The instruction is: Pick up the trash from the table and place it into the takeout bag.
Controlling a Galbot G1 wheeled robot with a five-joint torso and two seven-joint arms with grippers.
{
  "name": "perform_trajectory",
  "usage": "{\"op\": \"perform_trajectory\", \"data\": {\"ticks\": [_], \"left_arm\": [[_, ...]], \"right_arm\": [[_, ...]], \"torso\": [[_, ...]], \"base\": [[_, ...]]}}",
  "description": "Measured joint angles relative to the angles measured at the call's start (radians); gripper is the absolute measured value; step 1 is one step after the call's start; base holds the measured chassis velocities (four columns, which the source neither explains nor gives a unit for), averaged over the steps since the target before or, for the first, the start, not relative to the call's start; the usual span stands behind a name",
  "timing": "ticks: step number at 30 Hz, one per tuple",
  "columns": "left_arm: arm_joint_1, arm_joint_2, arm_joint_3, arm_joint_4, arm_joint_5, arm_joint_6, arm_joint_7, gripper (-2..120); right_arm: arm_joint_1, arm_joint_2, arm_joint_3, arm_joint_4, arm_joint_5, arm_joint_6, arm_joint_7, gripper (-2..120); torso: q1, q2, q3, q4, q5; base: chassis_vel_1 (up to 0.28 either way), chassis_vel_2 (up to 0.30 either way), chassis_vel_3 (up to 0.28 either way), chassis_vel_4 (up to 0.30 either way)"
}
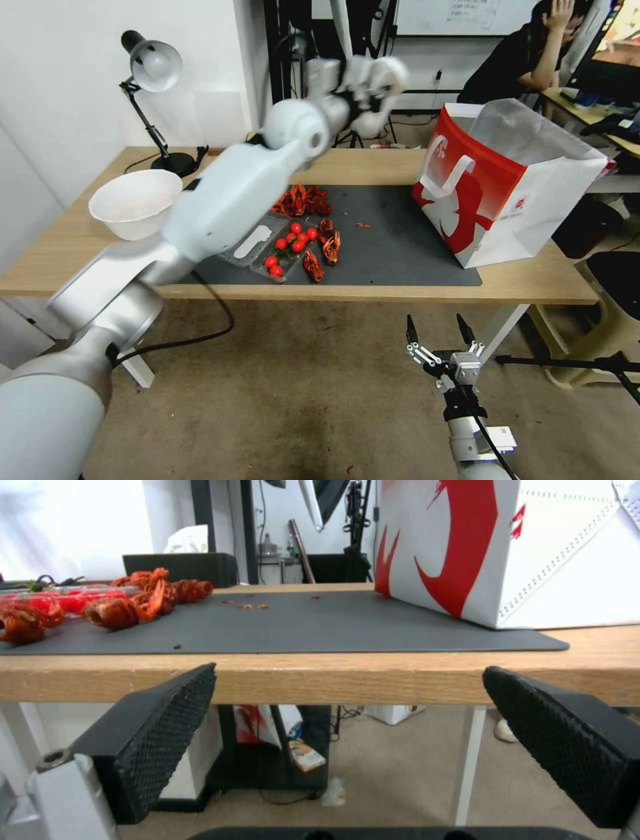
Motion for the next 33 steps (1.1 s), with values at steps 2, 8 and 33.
{"op": "perform_trajectory", "data": {"ticks": [2, 8, 33], "left_arm": [[-0.014, -0.017, 0.016, 0.005, -0.007, -0.006, 0.005, 0], [-0.071, -0.113, 0.091, 0.072, -0.028, -0.040, 0.013, 0], [-0.085, -0.212, 0.192, 0.194, -0.025, -0.100, 0.048, 0]], "right_arm": [[-0.001, 0.000, 0.000, 0.000, 0.000, 0.001, 0.000, 100], [0.000, 0.007, -0.002, -0.005, -0.003, 0.003, -0.001, 100], [0.018, 0.008, -0.017, -0.045, -0.013, 0.010, -0.001, 100]], "torso": [[0.000, 0.000, 0.000, -0.0001, -0.0001], [0.000, 0.000, 0.000, -0.0001, 0.0001], [0.000, 0.000, 0.000, -0.0001, -0.0002]], "base": [[0.000, 0.000, 0.000, 0.000], [0.000, 0.000, 0.000, 0.000], [0.000, 0.000, 0.000, 0.000]]}}
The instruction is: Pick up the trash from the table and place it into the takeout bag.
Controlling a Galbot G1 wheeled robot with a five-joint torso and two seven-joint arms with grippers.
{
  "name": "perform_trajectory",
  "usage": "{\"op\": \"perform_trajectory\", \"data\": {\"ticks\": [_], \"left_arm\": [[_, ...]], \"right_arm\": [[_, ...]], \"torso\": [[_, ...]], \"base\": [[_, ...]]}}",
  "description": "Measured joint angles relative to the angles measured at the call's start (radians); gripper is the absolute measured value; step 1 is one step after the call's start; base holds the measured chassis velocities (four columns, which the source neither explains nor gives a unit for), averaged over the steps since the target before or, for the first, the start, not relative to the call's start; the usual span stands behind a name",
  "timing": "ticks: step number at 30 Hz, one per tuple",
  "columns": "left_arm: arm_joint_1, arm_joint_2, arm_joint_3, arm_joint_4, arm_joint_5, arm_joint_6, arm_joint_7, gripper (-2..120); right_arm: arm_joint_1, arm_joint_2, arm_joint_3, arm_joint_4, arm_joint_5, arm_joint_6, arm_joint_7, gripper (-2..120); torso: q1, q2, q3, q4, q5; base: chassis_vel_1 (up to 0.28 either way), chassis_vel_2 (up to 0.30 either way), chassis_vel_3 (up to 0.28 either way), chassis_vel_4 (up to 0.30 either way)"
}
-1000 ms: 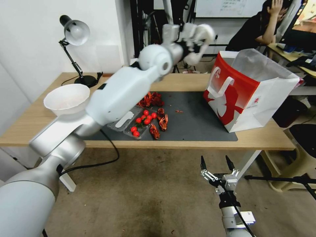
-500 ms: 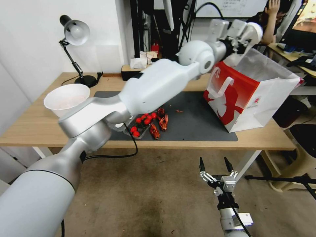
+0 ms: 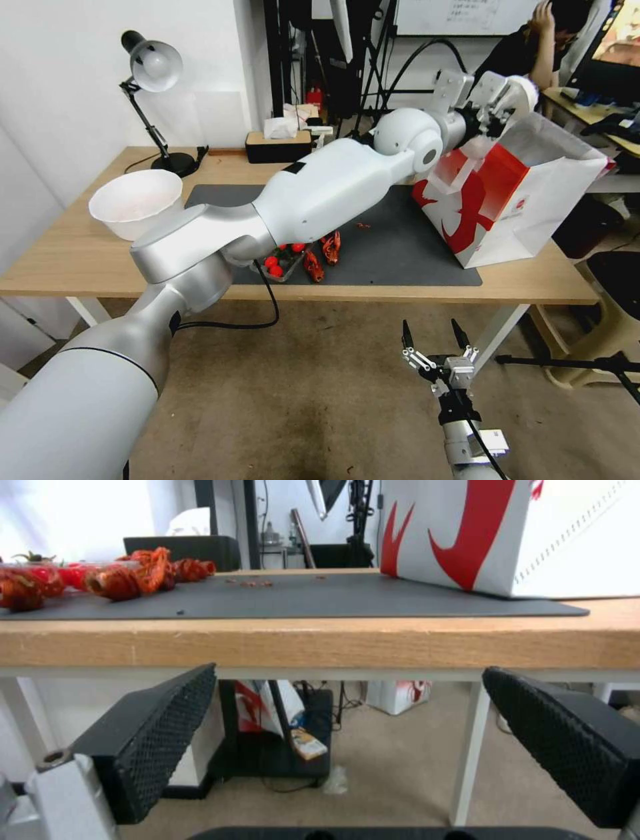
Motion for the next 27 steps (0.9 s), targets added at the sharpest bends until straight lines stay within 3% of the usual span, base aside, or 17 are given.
{"op": "perform_trajectory", "data": {"ticks": [16, 18, 21, 27], "left_arm": [[-0.005, 0.017, -0.024, 0.001, 0.022, -0.006, 0.007, 0], [-0.018, 0.010, -0.040, 0.010, 0.024, -0.023, 0.007, 0], [-0.051, 0.002, -0.051, 0.020, -0.012, -0.114, 0.037, 0], [-0.026, 0.002, -0.009, 0.006, -0.021, -0.166, 0.073, 0]], "right_arm": [[0.004, 0.001, -0.001, -0.009, 0.002, 0.000, 0.000, 100], [0.007, 0.002, -0.001, -0.011, 0.003, 0.000, 0.000, 100], [0.016, 0.004, -0.011, -0.019, 0.002, 0.000, 0.000, 100], [0.014, 0.006, -0.011, -0.021, 0.002, 0.000, -0.001, 100]], "torso": [[0.000, 0.000, 0.000, 0.0002, 0.0000], [0.000, 0.000, 0.000, 0.0002, -0.0001], [0.000, 0.000, 0.000, 0.0001, 0.0000], [0.000, 0.000, 0.000, -0.0001, 0.0001]], "base": [[0.000, 0.000, 0.000, 0.000], [0.000, 0.000, 0.000, 0.000], [0.000, 0.000, 0.000, 0.000], [0.000, 0.000, 0.000, 0.000]]}}
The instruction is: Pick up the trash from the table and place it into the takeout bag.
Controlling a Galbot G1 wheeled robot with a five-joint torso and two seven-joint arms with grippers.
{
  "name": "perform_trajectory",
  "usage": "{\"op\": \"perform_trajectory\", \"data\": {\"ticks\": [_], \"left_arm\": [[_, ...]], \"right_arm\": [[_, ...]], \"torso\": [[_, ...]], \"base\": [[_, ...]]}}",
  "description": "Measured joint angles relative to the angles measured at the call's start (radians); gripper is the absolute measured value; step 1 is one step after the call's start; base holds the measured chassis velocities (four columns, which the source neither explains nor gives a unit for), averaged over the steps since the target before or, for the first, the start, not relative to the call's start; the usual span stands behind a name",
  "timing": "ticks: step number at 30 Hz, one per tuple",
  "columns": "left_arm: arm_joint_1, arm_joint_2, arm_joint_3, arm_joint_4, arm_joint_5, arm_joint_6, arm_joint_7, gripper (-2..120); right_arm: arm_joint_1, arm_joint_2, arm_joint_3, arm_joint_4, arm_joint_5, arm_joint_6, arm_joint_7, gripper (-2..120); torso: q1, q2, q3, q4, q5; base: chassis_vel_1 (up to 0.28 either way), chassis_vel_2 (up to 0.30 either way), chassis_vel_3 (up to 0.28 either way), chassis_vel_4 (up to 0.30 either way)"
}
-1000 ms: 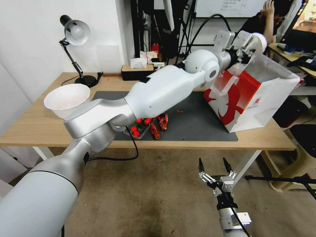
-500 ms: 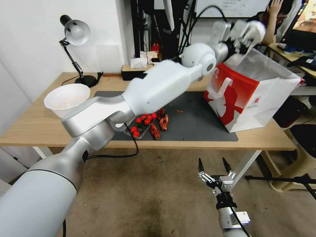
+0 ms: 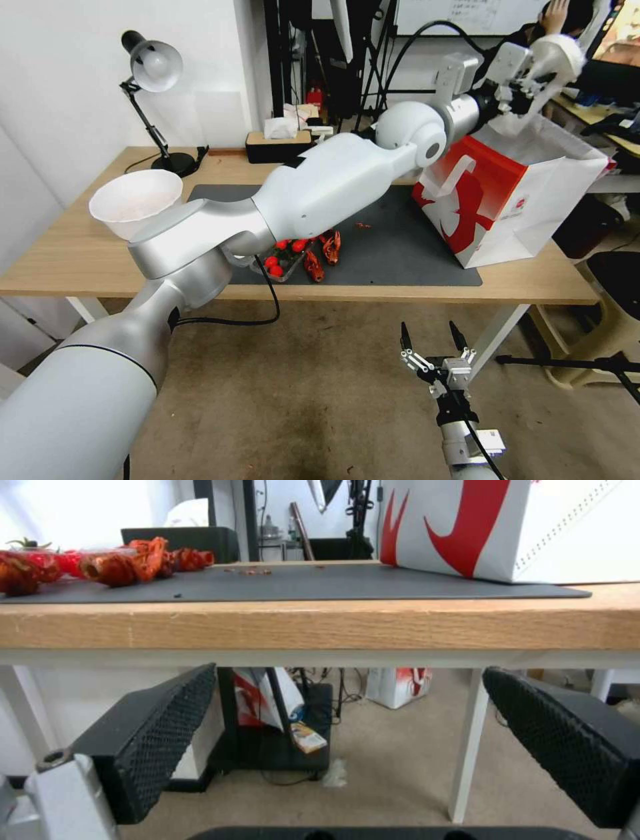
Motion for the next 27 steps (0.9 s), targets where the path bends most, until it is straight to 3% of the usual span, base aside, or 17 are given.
{"op": "perform_trajectory", "data": {"ticks": [4, 8, 10, 17, 18, 21, 22, 24, 27], "left_arm": [[0.013, 0.000, 0.020, -0.016, -0.020, -0.044, 0.040, 0], [0.017, 0.000, 0.028, -0.018, -0.026, -0.057, 0.055, 12], [0.017, 0.000, 0.034, -0.018, -0.026, -0.062, 0.057, 25], [0.015, 0.000, 0.051, -0.025, -0.025, -0.058, 0.049, 43], [0.013, 0.000, 0.052, -0.027, -0.025, -0.056, 0.044, 52], [0.009, 0.000, 0.053, -0.029, -0.025, -0.056, 0.035, 59], [0.004, 0.000, 0.056, -0.031, -0.025, -0.052, 0.024, 69], [0.004, 0.000, 0.056, -0.031, -0.025, -0.051, 0.021, 73], [0.004, 0.001, 0.052, -0.035, -0.025, -0.044, 0.007, 87]], "right_arm": [[-0.005, 0.000, 0.005, -0.001, 0.000, 0.000, 0.000, 100], [-0.010, -0.001, 0.007, -0.001, 0.000, 0.002, 0.000, 100], [-0.012, -0.001, 0.007, 0.000, -0.001, 0.003, 0.000, 100], [-0.017, 0.005, 0.007, 0.008, -0.005, 0.004, -0.001, 100], [-0.019, 0.006, 0.007, 0.008, -0.006, 0.005, -0.001, 100], [-0.020, 0.007, 0.007, 0.010, -0.007, 0.005, -0.001, 100], [-0.024, 0.008, 0.006, 0.014, -0.009, 0.006, -0.002, 100], [-0.025, 0.009, 0.006, 0.016, -0.010, 0.006, -0.002, 100], [-0.031, 0.011, 0.005, 0.024, -0.015, 0.007, -0.002, 100]], "torso": [[0.000, 0.000, 0.000, 0.0000, -0.0001], [0.000, 0.000, 0.000, 0.0000, -0.0001], [0.000, 0.000, 0.000, 0.0001, 0.0000], [0.000, 0.000, 0.000, 0.0001, 0.0000], [0.000, 0.000, 0.000, 0.0001, 0.0000], [0.000, 0.000, 0.000, 0.0001, -0.0001], [0.000, 0.000, 0.000, 0.0000, -0.0001], [0.000, 0.000, 0.000, 0.0000, -0.0001], [0.000, 0.000, 0.000, 0.0001, -0.0001]], "base": [[0.000, 0.000, 0.000, 0.000], [0.000, 0.000, 0.000, 0.000], [0.000, 0.000, 0.000, 0.000], [0.000, 0.000, 0.000, 0.000], [0.000, 0.000, 0.000, 0.000], [0.000, 0.000, 0.000, 0.000], [0.000, 0.000, 0.000, 0.000], [0.000, 0.000, 0.000, 0.000], [0.000, 0.000, 0.000, 0.000]]}}
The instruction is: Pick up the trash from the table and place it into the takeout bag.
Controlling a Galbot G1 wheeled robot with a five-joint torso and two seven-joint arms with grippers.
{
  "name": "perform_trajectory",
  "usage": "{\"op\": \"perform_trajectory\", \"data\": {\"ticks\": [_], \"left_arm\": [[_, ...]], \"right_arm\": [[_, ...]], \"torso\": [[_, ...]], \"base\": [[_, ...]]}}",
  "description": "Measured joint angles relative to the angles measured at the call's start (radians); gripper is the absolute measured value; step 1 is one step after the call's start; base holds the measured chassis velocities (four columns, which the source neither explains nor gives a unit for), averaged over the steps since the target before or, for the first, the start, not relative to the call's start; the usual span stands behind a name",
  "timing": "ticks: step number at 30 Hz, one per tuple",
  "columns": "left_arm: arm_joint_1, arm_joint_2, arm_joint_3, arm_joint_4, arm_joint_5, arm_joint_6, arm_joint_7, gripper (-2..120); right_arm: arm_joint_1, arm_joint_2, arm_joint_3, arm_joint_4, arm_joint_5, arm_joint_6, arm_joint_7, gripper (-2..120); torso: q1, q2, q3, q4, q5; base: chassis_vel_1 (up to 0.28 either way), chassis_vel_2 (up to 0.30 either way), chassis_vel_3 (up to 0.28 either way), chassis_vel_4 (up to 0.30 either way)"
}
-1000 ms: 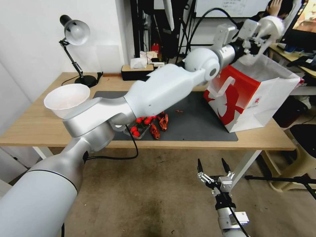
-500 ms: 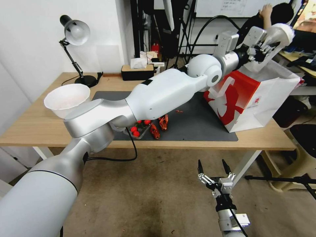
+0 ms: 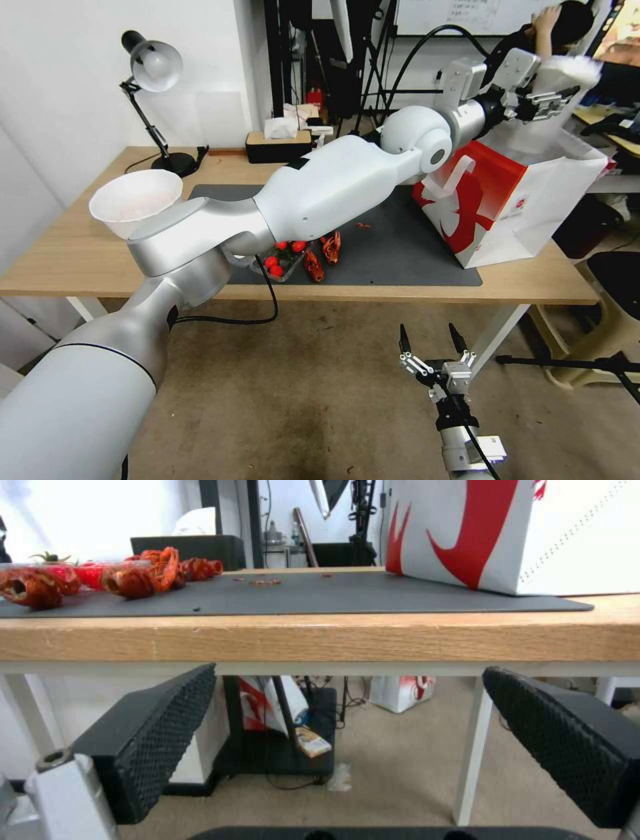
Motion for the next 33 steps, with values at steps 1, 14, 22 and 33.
{"op": "perform_trajectory", "data": {"ticks": [1, 14, 22, 33], "left_arm": [[0.000, 0.000, 0.000, 0.000, 0.000, 0.000, 0.000, 87], [0.006, 0.008, 0.000, -0.003, 0.012, 0.021, -0.014, 100], [0.011, 0.020, -0.004, -0.017, 0.011, 0.021, -0.020, 100], [0.035, 0.067, -0.024, -0.056, 0.031, 0.023, -0.034, 100]], "right_arm": [[0.000, 0.000, 0.000, 0.000, 0.000, 0.000, 0.000, 100], [-0.004, 0.006, 0.001, 0.003, -0.004, 0.003, 0.001, 100], [-0.003, 0.006, 0.000, 0.003, -0.004, 0.003, 0.001, 100], [-0.001, 0.006, -0.001, 0.002, -0.004, 0.003, 0.001, 100]], "torso": [[0.000, 0.000, 0.000, 0.0000, 0.0000], [0.000, 0.000, 0.000, 0.0000, 0.0000], [0.000, 0.000, 0.000, -0.0001, 0.0000], [0.000, 0.000, 0.000, -0.0005, 0.0001]], "base": [[0.000, 0.000, 0.000, 0.000], [0.000, 0.000, 0.000, 0.000], [0.000, 0.000, 0.000, 0.000], [0.000, 0.000, 0.000, 0.000]]}}
